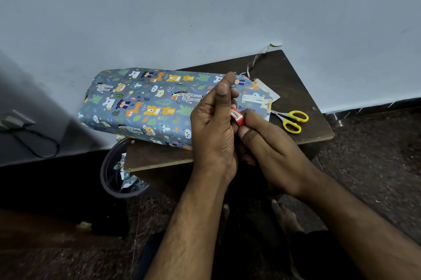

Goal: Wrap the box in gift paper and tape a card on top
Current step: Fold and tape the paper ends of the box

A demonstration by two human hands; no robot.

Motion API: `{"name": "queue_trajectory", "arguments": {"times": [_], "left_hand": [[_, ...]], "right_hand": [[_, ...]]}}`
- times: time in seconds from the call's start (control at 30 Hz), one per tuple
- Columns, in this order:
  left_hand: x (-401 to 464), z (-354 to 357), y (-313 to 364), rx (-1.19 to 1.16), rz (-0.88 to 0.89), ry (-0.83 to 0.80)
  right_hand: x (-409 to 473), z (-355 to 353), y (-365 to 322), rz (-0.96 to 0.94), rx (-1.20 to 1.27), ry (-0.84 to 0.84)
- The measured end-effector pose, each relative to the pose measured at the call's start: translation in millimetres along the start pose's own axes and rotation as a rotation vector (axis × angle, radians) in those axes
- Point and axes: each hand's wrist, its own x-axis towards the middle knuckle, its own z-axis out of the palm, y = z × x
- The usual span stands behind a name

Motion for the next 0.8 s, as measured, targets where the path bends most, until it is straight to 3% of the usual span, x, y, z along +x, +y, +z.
{"name": "queue_trajectory", "arguments": {"times": [0.23,0.37,0.8], "left_hand": [[-4.6,5.2,1.0,0.011,-0.005,-0.011],[-1.2,0.5,1.4,-0.002,-0.003,-0.017],[0.2,-0.3,3.3,-0.018,-0.016,0.015]], "right_hand": [[2.3,-1.3,-0.4,0.01,0.094,0.037],[0.5,-9.4,-3.5,-0.013,0.038,-0.042],[1.6,-4.4,2.7,-0.015,-0.103,-0.014]]}}
